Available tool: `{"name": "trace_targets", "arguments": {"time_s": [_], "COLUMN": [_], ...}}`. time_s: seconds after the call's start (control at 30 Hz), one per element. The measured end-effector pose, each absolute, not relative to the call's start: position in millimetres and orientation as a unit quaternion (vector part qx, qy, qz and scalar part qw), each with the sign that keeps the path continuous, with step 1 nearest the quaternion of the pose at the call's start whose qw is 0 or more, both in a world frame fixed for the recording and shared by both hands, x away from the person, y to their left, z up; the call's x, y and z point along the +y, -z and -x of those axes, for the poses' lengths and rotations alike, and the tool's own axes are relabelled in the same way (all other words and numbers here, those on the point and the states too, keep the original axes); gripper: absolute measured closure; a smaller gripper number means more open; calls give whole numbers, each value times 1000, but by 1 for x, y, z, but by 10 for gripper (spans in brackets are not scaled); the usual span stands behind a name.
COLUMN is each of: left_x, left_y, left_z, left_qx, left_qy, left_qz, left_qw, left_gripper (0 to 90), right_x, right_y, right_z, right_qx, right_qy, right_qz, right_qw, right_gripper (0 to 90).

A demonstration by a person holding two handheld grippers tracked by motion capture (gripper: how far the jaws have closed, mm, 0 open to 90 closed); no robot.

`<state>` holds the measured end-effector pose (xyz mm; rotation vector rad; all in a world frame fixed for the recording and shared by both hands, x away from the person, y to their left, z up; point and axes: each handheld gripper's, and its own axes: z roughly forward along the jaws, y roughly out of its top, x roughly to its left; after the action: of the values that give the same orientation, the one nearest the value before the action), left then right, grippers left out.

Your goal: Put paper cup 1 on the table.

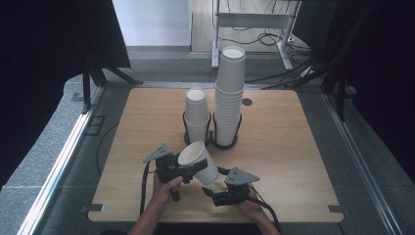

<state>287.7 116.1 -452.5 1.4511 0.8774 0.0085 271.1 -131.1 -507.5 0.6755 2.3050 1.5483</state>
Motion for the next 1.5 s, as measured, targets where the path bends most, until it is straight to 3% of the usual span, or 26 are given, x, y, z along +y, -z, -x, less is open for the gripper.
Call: {"name": "trace_targets", "arguments": {"time_s": [1.5], "left_x": [146], "left_y": [444], "left_z": [-287], "left_qx": [416], "left_qy": [-139], "left_qz": [-658], "left_qw": [612], "left_gripper": [126], "right_x": [-134], "right_y": [509], "right_z": [-273], "right_qx": [806], "right_qy": [-515], "right_qz": [-242], "right_qw": [160], "right_gripper": [166]}}
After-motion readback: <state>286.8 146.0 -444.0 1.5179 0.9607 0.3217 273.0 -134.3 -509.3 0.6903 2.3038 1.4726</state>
